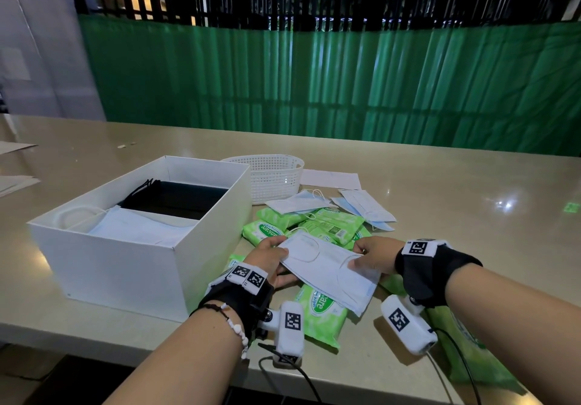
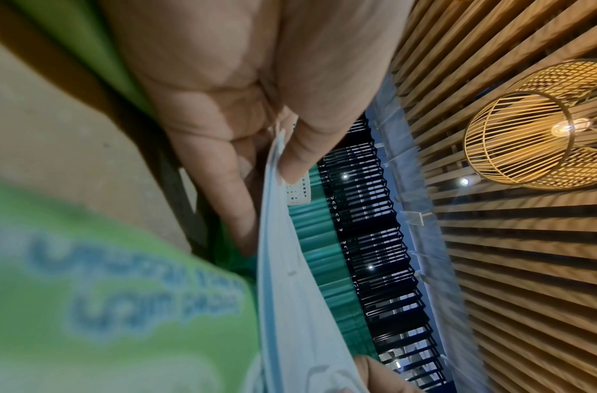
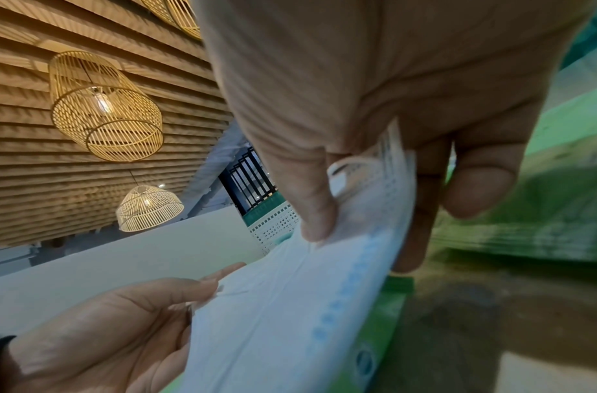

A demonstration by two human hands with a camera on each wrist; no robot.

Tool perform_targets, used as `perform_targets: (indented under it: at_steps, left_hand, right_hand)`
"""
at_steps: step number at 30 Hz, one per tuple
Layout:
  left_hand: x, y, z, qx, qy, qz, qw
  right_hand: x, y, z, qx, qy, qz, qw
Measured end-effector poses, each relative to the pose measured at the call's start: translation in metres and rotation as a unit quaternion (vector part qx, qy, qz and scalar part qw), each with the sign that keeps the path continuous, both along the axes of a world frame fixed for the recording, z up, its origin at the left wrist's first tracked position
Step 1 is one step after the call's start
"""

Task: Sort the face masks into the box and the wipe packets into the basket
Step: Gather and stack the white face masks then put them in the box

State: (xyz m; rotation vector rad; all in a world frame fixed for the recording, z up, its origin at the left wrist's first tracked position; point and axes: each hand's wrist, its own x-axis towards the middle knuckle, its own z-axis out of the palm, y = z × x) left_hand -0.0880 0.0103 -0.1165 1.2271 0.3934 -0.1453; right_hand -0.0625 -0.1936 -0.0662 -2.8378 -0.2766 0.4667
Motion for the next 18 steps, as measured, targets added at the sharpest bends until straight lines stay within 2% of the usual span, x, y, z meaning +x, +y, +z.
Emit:
perform_targets:
  at_steps: [4, 13, 18]
  left_hand:
    - [0.0015, -0.0001, -0.0008, 0.003, 0.002, 0.009, 1.000]
    - [0.0003, -0.0014, 0.0017, 0.013, 0.009, -0.002, 1.000]
    - [-0.0022, -0.0018, 0.0030, 0.019, 0.004, -0.011, 1.000]
  right_hand:
    - [-0.0010, 0.0008, -0.0001, -0.015, -0.013, 0.004, 1.000]
    - [-0.0040, -0.0008, -0.0030, 0.056, -0.024, 0.002, 0.998]
    - [-0.0014, 0.0029, -0.0055, 0.047, -0.004, -0.015, 0.999]
